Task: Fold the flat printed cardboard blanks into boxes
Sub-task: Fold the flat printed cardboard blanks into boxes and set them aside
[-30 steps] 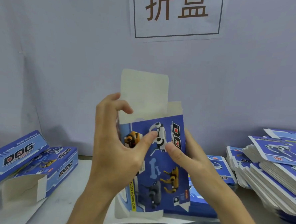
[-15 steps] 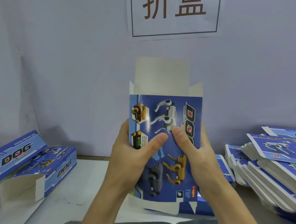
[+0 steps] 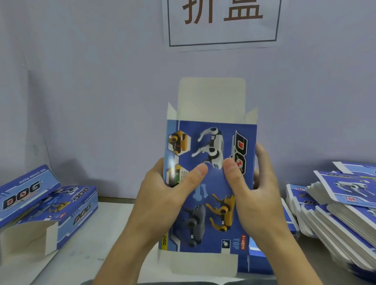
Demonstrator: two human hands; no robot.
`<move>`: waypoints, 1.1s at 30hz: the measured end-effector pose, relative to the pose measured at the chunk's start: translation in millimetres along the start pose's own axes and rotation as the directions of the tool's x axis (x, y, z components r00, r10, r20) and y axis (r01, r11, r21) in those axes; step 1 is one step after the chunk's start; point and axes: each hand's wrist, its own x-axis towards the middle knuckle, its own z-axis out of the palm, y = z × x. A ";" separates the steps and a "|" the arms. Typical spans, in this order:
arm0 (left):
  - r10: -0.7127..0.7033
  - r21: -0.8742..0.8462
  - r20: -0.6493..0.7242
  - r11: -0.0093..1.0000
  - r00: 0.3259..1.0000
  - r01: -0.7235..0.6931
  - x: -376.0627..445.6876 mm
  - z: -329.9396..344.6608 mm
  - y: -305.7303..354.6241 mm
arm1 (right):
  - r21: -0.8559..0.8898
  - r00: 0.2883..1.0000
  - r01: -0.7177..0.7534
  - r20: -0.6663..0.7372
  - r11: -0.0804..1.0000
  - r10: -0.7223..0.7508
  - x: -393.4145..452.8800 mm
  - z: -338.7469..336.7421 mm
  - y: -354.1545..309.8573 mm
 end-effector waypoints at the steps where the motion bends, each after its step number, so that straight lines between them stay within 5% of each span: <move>1: 0.005 -0.035 -0.016 0.999 1.000 -0.005 0.6 -1.8 2.2 | -0.003 0.999 0.007 0.035 1.000 -0.006 -1.4 2.9 -0.2; 4: 0.051 -0.125 -0.188 0.989 0.981 -0.076 3.9 -9.3 13.1 | -0.006 0.989 0.024 0.146 1.000 -0.022 -8.5 18.8 -0.5; 7: 0.152 0.017 -0.298 0.988 0.942 -0.154 6.2 -22.7 23.3 | 0.018 0.980 0.040 0.195 0.999 -0.043 -12.7 30.2 1.4; 13: 0.272 -0.004 -0.197 0.961 0.942 -0.278 1.6 -8.2 19.5 | -0.003 0.992 -0.050 0.118 0.999 0.050 -5.5 14.5 3.0; 20: 0.278 -0.058 0.010 0.959 0.960 -0.277 -5.1 5.4 16.6 | -0.094 0.989 0.147 0.050 0.985 -0.143 1.8 0.0 -11.1; 24: 0.242 -0.105 -0.065 0.963 0.968 -0.247 -4.2 1.7 18.8 | -0.121 0.980 0.170 0.127 0.978 -0.154 -2.8 9.1 -15.1; 33: 0.236 0.085 -0.234 0.971 0.943 -0.222 -0.1 2.4 14.3 | -0.050 0.992 -0.006 0.129 0.999 0.013 -8.6 18.0 -19.7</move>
